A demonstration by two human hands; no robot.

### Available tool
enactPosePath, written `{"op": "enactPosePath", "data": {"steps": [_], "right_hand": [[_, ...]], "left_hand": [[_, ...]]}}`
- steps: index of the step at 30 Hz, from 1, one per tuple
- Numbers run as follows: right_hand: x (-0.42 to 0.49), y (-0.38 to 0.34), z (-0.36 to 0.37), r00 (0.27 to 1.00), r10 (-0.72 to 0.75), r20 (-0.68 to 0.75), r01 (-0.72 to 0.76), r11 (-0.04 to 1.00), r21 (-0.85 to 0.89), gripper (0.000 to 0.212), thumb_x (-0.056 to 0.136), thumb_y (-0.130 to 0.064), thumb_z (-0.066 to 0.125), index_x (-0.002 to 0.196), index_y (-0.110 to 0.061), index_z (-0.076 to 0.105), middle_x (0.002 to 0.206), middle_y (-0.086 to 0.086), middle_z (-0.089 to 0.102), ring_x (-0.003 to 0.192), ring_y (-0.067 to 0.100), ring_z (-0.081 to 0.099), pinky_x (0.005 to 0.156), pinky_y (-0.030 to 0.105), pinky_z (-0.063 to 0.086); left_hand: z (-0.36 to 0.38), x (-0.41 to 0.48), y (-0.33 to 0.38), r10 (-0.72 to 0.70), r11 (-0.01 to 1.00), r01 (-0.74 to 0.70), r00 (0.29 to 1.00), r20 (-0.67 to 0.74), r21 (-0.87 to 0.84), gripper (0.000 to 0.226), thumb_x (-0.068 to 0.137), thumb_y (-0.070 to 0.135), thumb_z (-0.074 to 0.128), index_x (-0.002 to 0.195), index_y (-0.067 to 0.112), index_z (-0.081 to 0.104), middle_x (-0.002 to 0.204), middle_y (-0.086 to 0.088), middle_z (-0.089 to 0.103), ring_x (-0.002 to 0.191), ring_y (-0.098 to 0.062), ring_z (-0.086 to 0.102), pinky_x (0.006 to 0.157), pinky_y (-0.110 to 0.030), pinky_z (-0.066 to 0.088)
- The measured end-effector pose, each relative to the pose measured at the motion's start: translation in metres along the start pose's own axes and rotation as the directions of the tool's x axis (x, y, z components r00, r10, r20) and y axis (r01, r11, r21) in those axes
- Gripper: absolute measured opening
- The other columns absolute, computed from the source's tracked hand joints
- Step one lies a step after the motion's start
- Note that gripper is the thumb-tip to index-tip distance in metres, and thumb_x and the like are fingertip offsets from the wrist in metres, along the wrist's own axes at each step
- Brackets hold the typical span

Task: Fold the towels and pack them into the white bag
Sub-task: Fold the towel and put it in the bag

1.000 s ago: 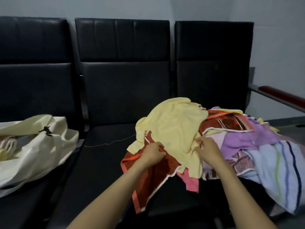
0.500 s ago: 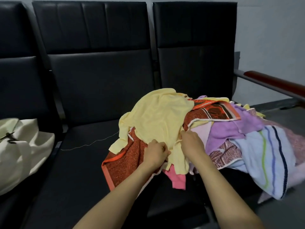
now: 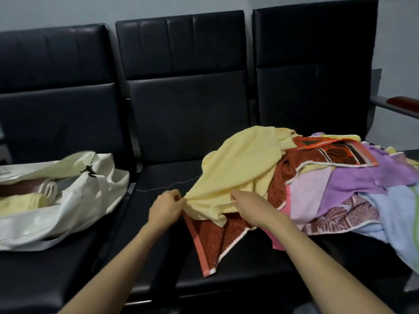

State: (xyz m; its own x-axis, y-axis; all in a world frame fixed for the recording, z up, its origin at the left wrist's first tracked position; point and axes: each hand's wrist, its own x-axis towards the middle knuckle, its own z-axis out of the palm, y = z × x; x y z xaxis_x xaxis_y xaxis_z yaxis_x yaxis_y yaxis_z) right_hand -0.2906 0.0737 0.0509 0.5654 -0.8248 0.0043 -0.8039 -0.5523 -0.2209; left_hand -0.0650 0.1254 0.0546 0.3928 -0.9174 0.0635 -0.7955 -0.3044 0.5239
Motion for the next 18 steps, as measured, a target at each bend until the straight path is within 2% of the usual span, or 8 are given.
{"op": "enactPosePath", "data": {"steps": [2, 5, 7, 9, 12, 14, 16, 18], "right_hand": [[0.000, -0.019, 0.004, 0.996, -0.073, 0.057, 0.069, 0.995, 0.071, 0.013, 0.102, -0.021, 0.036, 0.108, -0.012, 0.044, 0.104, 0.011, 0.059, 0.084, 0.025, 0.050, 0.072, 0.038, 0.038], [0.001, -0.045, 0.009, 0.979, -0.186, 0.088, 0.174, 0.976, 0.129, 0.018, 0.103, -0.028, 0.038, 0.106, -0.012, 0.045, 0.097, 0.008, 0.058, 0.080, 0.022, 0.048, 0.068, 0.036, 0.035], [0.002, -0.056, 0.011, 0.972, -0.222, 0.080, 0.211, 0.970, 0.124, 0.018, 0.103, -0.028, 0.039, 0.107, -0.013, 0.047, 0.099, 0.006, 0.059, 0.084, 0.022, 0.051, 0.070, 0.037, 0.038], [0.004, -0.060, 0.010, 0.972, -0.226, 0.056, 0.219, 0.969, 0.112, 0.019, 0.103, -0.028, 0.039, 0.109, -0.013, 0.048, 0.099, 0.004, 0.060, 0.085, 0.022, 0.052, 0.071, 0.037, 0.040], [0.005, -0.057, 0.008, 0.979, -0.203, 0.006, 0.200, 0.972, 0.121, 0.019, 0.103, -0.029, 0.040, 0.108, -0.013, 0.051, 0.080, -0.007, 0.052, 0.080, 0.018, 0.050, 0.067, 0.033, 0.037], [0.006, -0.054, 0.008, 0.983, -0.182, -0.026, 0.184, 0.969, 0.168, 0.018, 0.102, -0.029, 0.042, 0.106, -0.014, 0.052, 0.073, -0.012, 0.047, 0.078, 0.018, 0.050, 0.069, 0.033, 0.039], [0.006, -0.051, 0.007, 0.983, -0.179, -0.033, 0.182, 0.951, 0.249, 0.014, 0.100, -0.030, 0.047, 0.101, -0.017, 0.053, 0.071, -0.012, 0.048, 0.075, 0.016, 0.051, 0.071, 0.034, 0.042], [0.005, -0.048, 0.005, 0.980, -0.201, -0.002, 0.193, 0.938, 0.289, 0.015, 0.094, -0.033, 0.058, 0.097, -0.019, 0.054, 0.073, -0.010, 0.048, 0.072, 0.012, 0.047, 0.067, 0.030, 0.039]], "left_hand": [[-0.020, -0.005, -0.030, -0.089, 0.990, 0.092, 0.996, -0.028, 0.111, 0.014, 0.086, 0.026, 0.053, 0.079, 0.016, 0.058, 0.075, 0.003, 0.055, 0.076, -0.021, 0.052, 0.063, -0.031, 0.034], [-0.032, -0.009, -0.066, -0.134, 0.969, 0.140, 0.990, -0.041, 0.205, 0.015, 0.091, 0.026, 0.051, 0.093, 0.014, 0.060, 0.089, -0.001, 0.051, 0.084, -0.024, 0.052, 0.070, -0.031, 0.036], [-0.025, -0.013, -0.074, -0.073, 0.985, 0.073, 0.997, -0.003, 0.154, 0.012, 0.094, 0.023, 0.052, 0.098, 0.015, 0.058, 0.096, 0.000, 0.047, 0.089, -0.025, 0.055, 0.072, -0.030, 0.037], [-0.013, -0.018, -0.068, 0.076, 0.997, -0.078, 0.996, 0.052, 0.028, 0.009, 0.091, 0.027, 0.060, 0.095, 0.019, 0.059, 0.095, 0.002, 0.051, 0.090, -0.020, 0.058, 0.069, -0.023, 0.038], [0.003, -0.032, -0.042, 0.245, 0.969, -0.230, 0.945, 0.216, -0.093, 0.036, 0.085, 0.051, 0.064, 0.099, 0.018, 0.063, 0.092, 0.006, 0.058, 0.086, -0.012, 0.057, 0.067, -0.021, 0.041], [0.015, -0.040, -0.032, 0.237, 0.968, -0.251, 0.923, 0.302, 0.007, 0.047, 0.081, 0.059, 0.062, 0.103, 0.018, 0.058, 0.093, 0.006, 0.055, 0.087, -0.014, 0.054, 0.067, -0.026, 0.038], [0.022, -0.042, -0.031, 0.234, 0.952, -0.276, 0.936, 0.262, 0.134, 0.028, 0.088, 0.042, 0.060, 0.091, 0.017, 0.049, 0.087, 0.002, 0.053, 0.086, -0.021, 0.056, 0.065, -0.030, 0.038], [0.020, -0.038, -0.031, 0.226, 0.967, -0.242, 0.961, 0.162, 0.086, 0.004, 0.090, 0.017, 0.049, 0.087, 0.015, 0.047, 0.080, 0.001, 0.054, 0.083, -0.026, 0.060, 0.065, -0.033, 0.042]]}}
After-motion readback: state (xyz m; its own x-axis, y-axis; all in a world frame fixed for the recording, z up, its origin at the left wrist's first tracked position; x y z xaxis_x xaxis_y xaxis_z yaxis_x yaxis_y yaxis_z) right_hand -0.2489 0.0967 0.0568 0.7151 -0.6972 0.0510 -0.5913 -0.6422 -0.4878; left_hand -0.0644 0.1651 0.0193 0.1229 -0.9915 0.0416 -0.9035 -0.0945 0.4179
